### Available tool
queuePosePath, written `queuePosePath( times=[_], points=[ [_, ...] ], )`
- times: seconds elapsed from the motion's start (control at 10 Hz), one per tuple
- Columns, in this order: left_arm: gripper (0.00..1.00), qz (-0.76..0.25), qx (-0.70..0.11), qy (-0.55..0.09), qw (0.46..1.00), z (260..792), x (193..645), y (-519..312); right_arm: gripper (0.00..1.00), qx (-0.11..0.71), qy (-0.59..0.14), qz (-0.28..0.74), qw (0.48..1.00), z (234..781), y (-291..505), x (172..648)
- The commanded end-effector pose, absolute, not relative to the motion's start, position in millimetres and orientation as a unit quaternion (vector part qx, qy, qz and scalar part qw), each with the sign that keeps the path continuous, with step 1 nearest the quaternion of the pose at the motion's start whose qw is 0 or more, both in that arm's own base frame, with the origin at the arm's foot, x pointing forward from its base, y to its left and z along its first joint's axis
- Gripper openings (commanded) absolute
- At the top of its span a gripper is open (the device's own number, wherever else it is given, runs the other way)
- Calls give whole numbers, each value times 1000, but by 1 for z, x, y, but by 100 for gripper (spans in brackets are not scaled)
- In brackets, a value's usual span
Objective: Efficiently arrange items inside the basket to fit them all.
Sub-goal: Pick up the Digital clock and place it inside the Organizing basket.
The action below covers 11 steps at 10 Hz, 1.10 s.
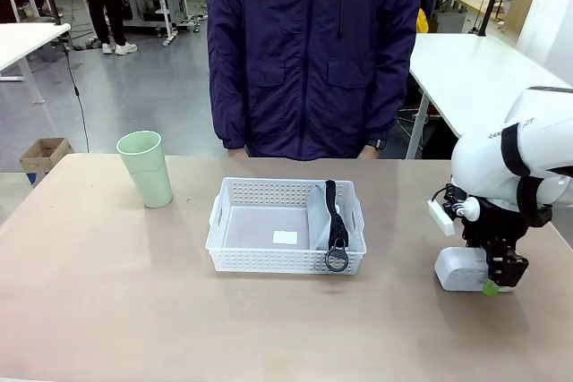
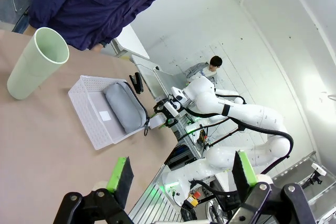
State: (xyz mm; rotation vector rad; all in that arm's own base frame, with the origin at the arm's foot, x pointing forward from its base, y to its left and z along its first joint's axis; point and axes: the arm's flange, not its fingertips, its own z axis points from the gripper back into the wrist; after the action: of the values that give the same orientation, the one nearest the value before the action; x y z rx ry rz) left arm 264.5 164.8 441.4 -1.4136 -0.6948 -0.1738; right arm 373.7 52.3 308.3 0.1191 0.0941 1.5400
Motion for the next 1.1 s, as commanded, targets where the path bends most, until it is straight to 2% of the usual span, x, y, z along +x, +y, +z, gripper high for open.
queuePosePath(
  times=[0.0,0.1,0.2,0.3,0.4,0.7,1.0],
  points=[
    [100,-86,-637,-321,695,443,264,165,0,61,20,693,718,298,47,350],
    [100,-86,-637,-321,695,443,264,165,0,63,18,695,716,298,47,350],
    [100,-86,-637,-321,695,443,264,165,14,64,18,696,715,299,47,349],
    [100,-86,-637,-321,695,443,264,165,4,68,17,697,713,300,46,349],
    [100,-86,-637,-321,695,443,264,165,0,71,16,697,713,300,46,349],
    [100,-86,-637,-321,695,443,264,165,0,89,9,682,726,320,42,350],
    [100,-86,-637,-321,695,443,264,165,0,111,-37,630,767,421,44,332]
  ],
)
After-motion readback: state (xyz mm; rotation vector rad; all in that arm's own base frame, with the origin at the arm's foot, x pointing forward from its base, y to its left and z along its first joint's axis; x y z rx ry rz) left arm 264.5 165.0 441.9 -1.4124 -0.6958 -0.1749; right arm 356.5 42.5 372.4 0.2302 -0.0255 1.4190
